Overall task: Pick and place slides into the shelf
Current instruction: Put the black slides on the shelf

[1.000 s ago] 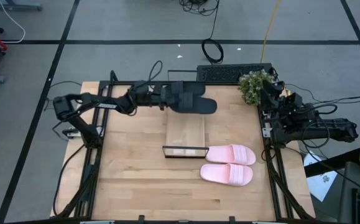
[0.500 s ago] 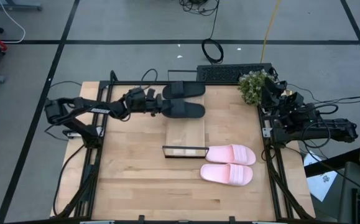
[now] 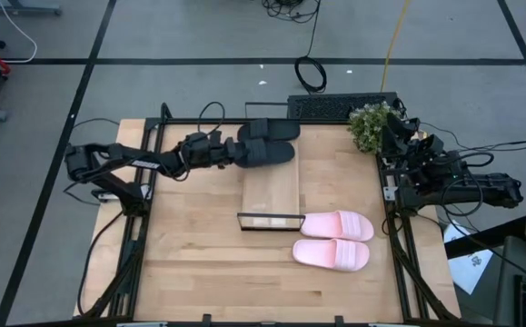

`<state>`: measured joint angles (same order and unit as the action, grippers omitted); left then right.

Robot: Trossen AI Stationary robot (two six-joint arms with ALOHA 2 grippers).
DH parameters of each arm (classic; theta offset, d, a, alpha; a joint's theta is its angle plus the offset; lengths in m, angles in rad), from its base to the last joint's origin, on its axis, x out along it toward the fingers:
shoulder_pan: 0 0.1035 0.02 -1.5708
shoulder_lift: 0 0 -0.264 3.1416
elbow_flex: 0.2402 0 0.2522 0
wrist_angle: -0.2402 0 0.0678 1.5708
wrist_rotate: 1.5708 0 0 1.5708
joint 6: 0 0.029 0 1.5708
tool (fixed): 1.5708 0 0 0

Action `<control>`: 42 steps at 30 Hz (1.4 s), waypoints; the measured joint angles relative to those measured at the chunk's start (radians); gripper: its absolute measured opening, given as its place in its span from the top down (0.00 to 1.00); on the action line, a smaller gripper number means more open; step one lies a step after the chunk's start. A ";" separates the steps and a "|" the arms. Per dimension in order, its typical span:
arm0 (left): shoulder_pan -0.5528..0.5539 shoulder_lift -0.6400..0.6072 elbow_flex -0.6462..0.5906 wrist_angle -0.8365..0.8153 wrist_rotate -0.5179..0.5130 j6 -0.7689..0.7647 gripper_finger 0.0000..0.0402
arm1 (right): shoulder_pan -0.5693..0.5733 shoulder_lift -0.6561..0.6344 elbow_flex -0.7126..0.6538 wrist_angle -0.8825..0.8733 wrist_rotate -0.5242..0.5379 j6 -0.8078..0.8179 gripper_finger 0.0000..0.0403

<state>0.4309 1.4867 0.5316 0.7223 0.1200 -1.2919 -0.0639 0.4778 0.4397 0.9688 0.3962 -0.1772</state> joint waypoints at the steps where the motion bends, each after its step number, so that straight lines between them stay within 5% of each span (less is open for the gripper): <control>1: 0.000 0.009 0.000 0.006 -0.001 0.002 1.00 | 0.000 0.000 0.000 0.000 0.000 0.000 0.51; 18: 0.007 0.283 0.001 0.339 0.035 -0.060 1.00 | 0.000 0.000 0.000 -0.002 0.000 0.006 0.51; 42: 0.068 0.296 0.019 0.303 0.088 -0.011 1.00 | 0.000 0.003 0.000 -0.003 0.004 0.005 0.51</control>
<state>0.4984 1.7824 0.5510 1.0256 0.2085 -1.3030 -0.0639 0.4804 0.4397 0.9663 0.4000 -0.1726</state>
